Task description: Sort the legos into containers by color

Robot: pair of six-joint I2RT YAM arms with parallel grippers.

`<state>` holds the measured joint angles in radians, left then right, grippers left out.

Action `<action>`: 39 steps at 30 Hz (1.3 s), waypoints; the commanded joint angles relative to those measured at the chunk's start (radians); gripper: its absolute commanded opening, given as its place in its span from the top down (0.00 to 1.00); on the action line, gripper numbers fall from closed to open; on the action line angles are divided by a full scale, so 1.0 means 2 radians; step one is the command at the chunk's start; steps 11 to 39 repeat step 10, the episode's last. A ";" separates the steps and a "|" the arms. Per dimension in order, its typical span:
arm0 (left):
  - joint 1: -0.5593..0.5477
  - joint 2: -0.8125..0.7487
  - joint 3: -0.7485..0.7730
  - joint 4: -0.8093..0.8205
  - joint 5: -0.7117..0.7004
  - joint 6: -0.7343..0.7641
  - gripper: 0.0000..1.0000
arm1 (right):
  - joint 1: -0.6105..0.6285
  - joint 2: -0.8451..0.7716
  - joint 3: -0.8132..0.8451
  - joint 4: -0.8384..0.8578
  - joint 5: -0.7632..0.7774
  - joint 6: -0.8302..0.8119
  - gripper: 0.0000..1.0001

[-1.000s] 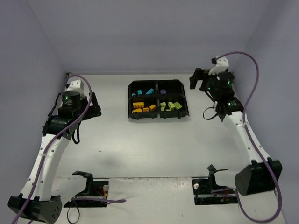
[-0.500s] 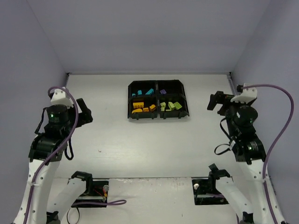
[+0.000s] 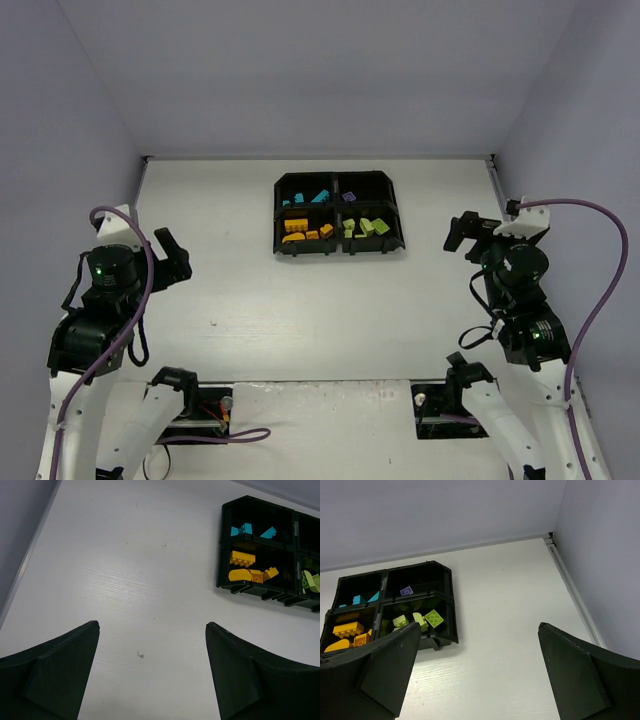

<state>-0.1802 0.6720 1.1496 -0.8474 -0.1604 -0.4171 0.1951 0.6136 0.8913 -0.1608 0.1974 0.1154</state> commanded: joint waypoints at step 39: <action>0.001 0.003 0.012 -0.010 0.010 -0.013 0.20 | 0.017 0.018 0.023 0.029 0.075 0.038 0.00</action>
